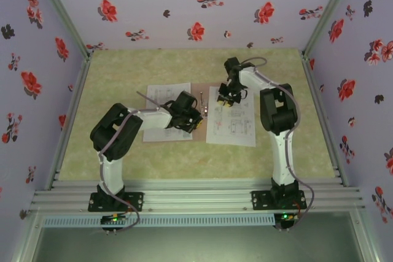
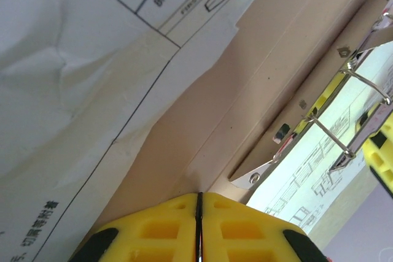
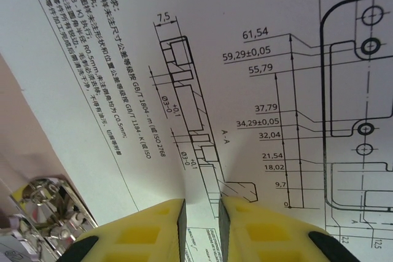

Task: Put the files into the folder

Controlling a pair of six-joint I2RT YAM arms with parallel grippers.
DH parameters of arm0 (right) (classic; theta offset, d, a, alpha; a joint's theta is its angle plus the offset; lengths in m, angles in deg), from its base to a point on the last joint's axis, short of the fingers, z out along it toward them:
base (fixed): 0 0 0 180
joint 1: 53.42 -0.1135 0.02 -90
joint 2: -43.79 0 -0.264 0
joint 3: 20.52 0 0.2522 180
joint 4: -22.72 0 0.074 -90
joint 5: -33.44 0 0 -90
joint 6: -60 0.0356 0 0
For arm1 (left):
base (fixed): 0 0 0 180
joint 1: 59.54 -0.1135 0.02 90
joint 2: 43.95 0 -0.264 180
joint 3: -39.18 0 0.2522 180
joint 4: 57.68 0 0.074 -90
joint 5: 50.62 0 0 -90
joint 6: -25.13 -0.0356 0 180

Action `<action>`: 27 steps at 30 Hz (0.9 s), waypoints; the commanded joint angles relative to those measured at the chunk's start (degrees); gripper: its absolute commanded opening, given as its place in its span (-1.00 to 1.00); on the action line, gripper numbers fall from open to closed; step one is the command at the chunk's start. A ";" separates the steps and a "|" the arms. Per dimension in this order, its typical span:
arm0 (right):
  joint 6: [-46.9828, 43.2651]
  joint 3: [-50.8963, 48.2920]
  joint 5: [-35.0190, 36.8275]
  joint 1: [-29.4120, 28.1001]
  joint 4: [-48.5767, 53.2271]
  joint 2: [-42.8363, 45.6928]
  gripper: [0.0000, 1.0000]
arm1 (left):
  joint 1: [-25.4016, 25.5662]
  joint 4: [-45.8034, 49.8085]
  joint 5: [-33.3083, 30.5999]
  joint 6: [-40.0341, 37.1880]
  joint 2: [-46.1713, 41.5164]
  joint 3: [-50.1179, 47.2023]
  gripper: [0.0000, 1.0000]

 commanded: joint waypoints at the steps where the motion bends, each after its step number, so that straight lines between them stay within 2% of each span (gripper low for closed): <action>1: -1.59 2.93 -1.31 -0.39 1.94 -2.11 -0.53 | -0.72 9.04 -0.11 -2.82 0.49 -2.86 -0.82; 16: -10.21 13.10 -1.99 -2.35 9.74 -7.78 -0.53 | -1.05 10.56 0.03 -5.03 0.46 -1.90 -0.83; 27: -14.85 18.64 0.02 -3.14 14.66 -10.58 -0.53 | -1.13 11.33 -0.06 -5.73 0.31 -1.64 -0.83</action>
